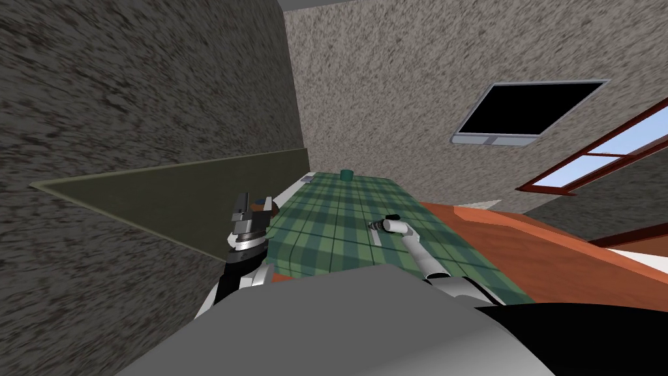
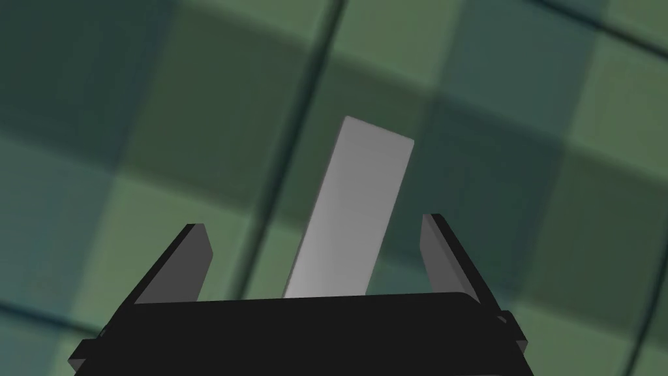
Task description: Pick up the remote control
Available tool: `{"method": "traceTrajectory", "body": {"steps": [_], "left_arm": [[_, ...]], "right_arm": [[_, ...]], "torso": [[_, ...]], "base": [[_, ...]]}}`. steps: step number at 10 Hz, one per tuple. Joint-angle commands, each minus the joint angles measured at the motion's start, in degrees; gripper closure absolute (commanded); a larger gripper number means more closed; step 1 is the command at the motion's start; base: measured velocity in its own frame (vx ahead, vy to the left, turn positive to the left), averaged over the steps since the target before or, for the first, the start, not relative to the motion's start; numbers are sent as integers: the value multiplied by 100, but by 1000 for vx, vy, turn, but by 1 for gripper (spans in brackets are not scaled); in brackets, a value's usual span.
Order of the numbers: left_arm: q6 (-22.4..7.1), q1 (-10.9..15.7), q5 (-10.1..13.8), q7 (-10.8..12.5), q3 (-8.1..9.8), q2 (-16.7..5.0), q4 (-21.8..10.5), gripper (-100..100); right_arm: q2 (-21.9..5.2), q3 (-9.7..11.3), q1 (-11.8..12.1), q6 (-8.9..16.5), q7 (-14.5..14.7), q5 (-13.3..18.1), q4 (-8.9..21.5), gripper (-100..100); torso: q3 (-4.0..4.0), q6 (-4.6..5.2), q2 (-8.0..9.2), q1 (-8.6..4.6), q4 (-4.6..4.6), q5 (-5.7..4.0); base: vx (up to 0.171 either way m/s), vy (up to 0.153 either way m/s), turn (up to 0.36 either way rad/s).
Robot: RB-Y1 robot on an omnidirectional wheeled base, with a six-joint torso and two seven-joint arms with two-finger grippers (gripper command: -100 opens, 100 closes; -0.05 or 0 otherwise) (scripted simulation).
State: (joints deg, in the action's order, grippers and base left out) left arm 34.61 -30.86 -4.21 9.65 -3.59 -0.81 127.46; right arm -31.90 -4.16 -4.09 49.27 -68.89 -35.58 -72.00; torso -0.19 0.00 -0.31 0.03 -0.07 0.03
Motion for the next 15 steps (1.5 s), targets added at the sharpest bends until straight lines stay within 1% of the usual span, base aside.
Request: {"method": "traceTrajectory", "body": {"steps": [1,2,3,4,5,6,7,9,10,12,13,15], "left_arm": [[0,0,0,0,0,0,0,0],[0,0,0,0,0,0,0,0],[0,0,0,0,0,0,0,0],[0,0,0,0,0,0,0,0],[0,0,0,0,0,0,0,0],[0,0,0,0,0,0,0,0],[0,0,0,0,0,0,0,0],[0,0,0,0,0,0,0,0],[0,0,0,0,0,0,0,0],[0,0,0,0,0,0,0,0],[0,0,0,0,0,0,0,0],[0,0,0,0,0,0,0,0]], "right_arm": [[-44,31,-56,201,-149,-42,205,-100],[-146,80,-114,380,-365,-157,491,-100],[-146,80,-114,454,-365,-157,491,-100],[-249,126,-167,680,-569,-264,691,-100],[-249,126,-167,693,-569,-264,760,-100],[-348,168,-216,914,-758,-364,949,-100],[-348,168,-216,914,-758,-364,1007,-100],[-527,242,-299,1280,-1081,-537,1432,-100],[-527,242,-299,1298,-1088,-537,1432,-100],[-665,299,-360,1594,-1344,-673,1752,-100],[-665,299,-360,1594,-1344,-673,1752,-100],[-754,338,-399,1789,-1515,-766,1956,-100]], "torso": [[0,0,0,0,0,0],[0,0,2,-1,0,0],[1,1,2,-2,0,0],[2,1,5,-6,1,-1],[1,1,2,-7,0,-1],[2,2,5,-6,0,-1],[1,1,3,-9,0,-1],[2,1,5,-4,1,-1],[-1,1,0,-1,0,0],[4,1,8,-4,1,-1],[3,1,6,-4,1,-1],[8,1,16,-4,3,0]], "base": [[70,20,22],[72,19,47],[61,7,14],[75,6,34],[65,11,21],[72,-1,27],[59,1,17],[78,21,39],[66,10,4],[59,13,27],[47,9,7],[40,14,17]]}}
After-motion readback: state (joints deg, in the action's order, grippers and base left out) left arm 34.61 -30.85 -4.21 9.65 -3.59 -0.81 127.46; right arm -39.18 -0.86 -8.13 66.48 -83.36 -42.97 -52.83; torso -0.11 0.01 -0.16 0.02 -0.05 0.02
